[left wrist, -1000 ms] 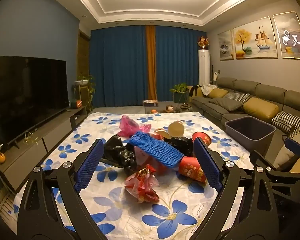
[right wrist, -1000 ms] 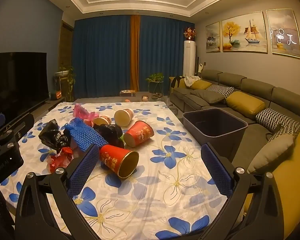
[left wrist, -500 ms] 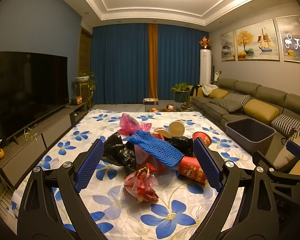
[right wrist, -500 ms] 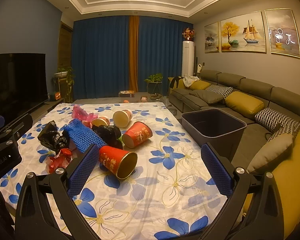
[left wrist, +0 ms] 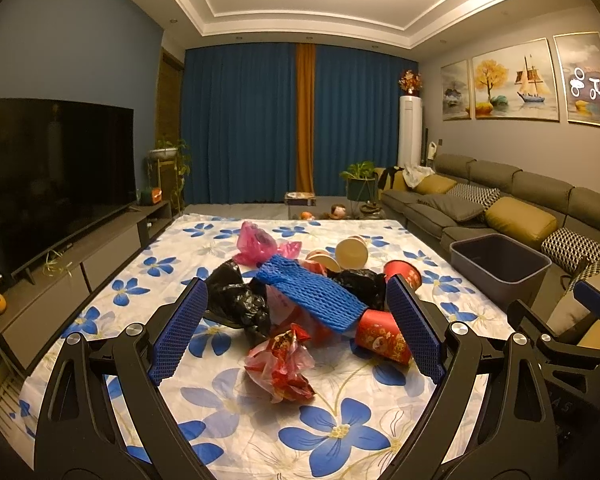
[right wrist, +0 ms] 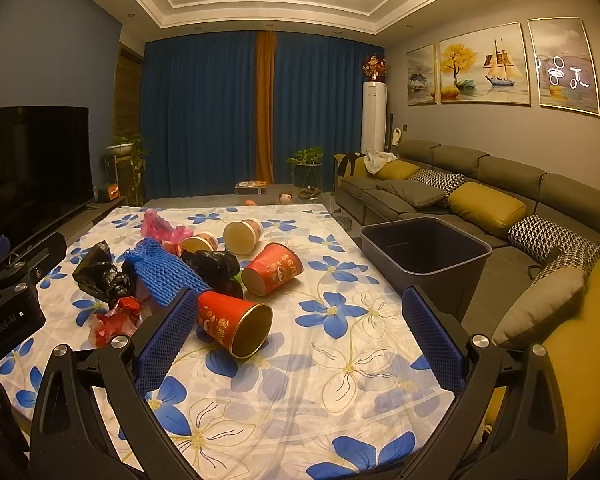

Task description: Collect trash

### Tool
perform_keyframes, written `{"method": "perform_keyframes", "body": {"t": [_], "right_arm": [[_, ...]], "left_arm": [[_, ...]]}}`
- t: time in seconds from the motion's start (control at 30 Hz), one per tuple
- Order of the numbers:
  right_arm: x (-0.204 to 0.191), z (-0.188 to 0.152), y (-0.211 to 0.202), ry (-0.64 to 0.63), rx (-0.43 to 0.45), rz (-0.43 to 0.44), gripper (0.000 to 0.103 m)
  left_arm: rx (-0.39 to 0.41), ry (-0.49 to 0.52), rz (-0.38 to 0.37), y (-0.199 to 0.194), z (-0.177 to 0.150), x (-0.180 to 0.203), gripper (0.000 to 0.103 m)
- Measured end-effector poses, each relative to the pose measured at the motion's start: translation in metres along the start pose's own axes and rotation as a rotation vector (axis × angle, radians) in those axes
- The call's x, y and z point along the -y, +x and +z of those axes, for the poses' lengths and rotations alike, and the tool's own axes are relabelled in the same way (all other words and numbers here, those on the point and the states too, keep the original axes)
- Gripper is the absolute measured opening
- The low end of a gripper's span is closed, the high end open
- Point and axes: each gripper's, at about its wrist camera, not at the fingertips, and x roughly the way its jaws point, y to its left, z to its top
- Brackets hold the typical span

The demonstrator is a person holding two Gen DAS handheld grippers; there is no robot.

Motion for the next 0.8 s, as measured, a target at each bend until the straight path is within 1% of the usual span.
{"method": "perform_keyframes", "body": {"t": [0.8], "right_arm": [[0.0050, 0.0018, 0.0014, 0.011, 0.009, -0.020, 0.098]], "left_arm": [[-0.023, 0.000, 0.001, 0.0050, -0.0013, 0.0005, 0.089]]}}
